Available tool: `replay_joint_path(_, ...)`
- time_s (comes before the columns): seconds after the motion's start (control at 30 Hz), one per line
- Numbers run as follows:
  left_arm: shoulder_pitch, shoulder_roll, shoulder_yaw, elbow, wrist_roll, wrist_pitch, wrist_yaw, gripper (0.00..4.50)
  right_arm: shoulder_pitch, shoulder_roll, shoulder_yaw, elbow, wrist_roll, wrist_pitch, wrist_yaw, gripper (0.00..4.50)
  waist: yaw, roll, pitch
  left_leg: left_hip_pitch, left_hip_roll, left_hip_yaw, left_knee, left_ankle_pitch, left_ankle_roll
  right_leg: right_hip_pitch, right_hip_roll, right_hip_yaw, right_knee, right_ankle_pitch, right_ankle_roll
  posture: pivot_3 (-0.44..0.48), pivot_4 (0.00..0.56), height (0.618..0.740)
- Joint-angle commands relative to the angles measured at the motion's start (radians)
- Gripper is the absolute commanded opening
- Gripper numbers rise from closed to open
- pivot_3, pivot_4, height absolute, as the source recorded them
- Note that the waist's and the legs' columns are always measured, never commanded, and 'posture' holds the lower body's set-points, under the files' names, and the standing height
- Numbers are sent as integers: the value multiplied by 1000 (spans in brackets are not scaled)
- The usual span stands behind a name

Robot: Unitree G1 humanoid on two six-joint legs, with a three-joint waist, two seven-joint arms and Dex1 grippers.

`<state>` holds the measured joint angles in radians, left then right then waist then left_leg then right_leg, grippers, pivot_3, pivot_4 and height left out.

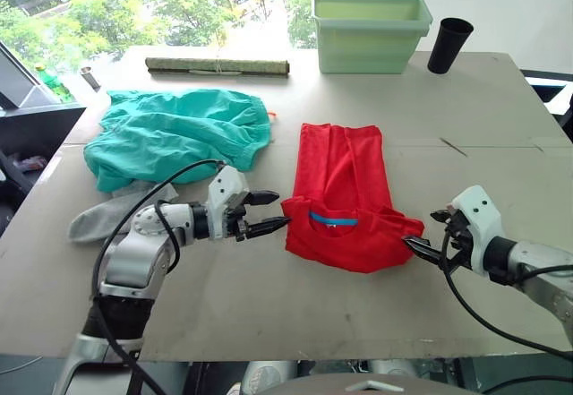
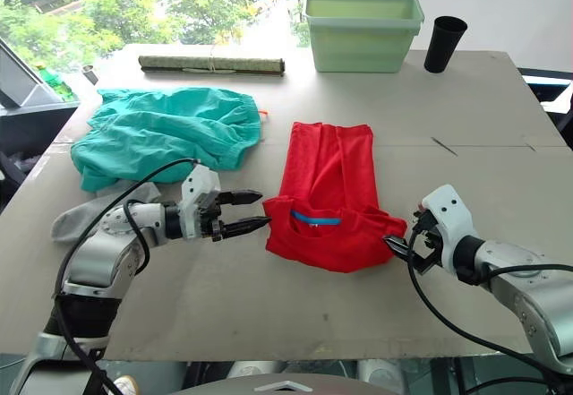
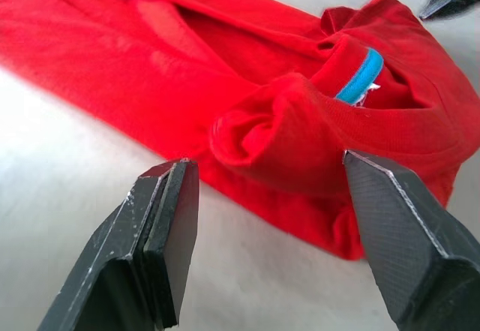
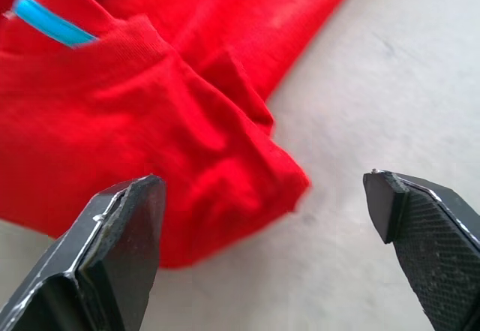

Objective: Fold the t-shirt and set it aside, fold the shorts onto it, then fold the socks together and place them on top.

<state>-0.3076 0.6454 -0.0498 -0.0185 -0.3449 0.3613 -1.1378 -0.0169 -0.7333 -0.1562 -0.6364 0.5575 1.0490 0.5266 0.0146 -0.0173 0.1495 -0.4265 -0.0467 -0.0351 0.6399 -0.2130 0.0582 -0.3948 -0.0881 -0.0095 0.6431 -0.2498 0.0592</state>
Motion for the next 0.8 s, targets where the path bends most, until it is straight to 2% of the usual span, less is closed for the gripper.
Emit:
replay_joint_path(0.03,-63,-19,-38,73,23,-44,-29,3328,-69,-5,38,71,11,31,17,4455,-1,0,0,0,0,0,0,0,0,0,0,0,0,0,0,0,150,731)
replay_joint_path(0.1,-78,-18,-52,100,23,-53,-52,3328,-100,2,65,96,10,36,22,4455,-3,0,0,0,0,0,0,0,0,0,1,0,0,0,0,0,150,731)
replay_joint_path(0.13,-85,-17,-60,114,28,-62,-61,3328,-116,7,74,106,17,49,23,4218,-3,0,0,0,0,0,0,0,0,0,1,0,0,0,0,0,150,731)
replay_joint_path(0.2,-99,-22,-71,142,32,-66,-73,2777,-139,8,101,125,19,67,28,3616,-3,0,0,-1,0,0,-1,0,0,0,1,0,0,0,0,0,150,731)
replay_joint_path(0.23,-105,-24,-79,155,36,-70,-80,2426,-144,1,117,132,11,66,32,3091,-2,0,0,-1,0,0,-1,0,0,0,1,0,0,0,0,0,150,731)
replay_joint_path(0.27,-108,-24,-84,163,36,-71,-89,1871,-147,-1,123,133,8,64,33,2481,-2,0,0,-1,0,0,-1,0,0,0,1,-1,0,0,0,0,150,731)
replay_joint_path(0.3,-111,-28,-83,170,32,-71,-91,1588,-150,1,121,130,13,66,34,2197,-2,0,0,-1,0,0,0,0,0,0,1,-1,0,0,0,0,150,731)
replay_joint_path(0.33,-115,-34,-77,174,22,-63,-92,1012,-151,1,115,124,16,64,34,1639,-1,0,0,-1,0,0,0,0,0,0,1,-1,0,0,0,0,150,731)
replay_joint_path(0.4,-117,-38,-57,164,-10,-32,-98,150,-153,5,92,105,27,67,29,706,0,0,0,-2,0,0,0,0,0,0,0,-1,0,0,0,0,150,731)
replay_joint_path(0.43,-118,-37,-44,156,-27,-14,-100,0,-154,7,75,93,35,68,27,156,0,0,0,-2,0,-1,1,0,0,0,0,-1,0,0,1,0,150,731)
replay_joint_path(0.67,-126,1,71,88,-163,173,-69,0,-136,12,-35,-36,118,30,50,69,-3,0,0,-1,1,-1,1,0,0,0,1,-1,1,0,1,0,150,731)
replay_joint_path(0.8,-248,-29,62,185,-80,83,5,0,-276,31,17,61,71,3,4,69,-1,0,0,-1,1,-1,2,0,0,0,1,-2,1,0,1,0,150,731)
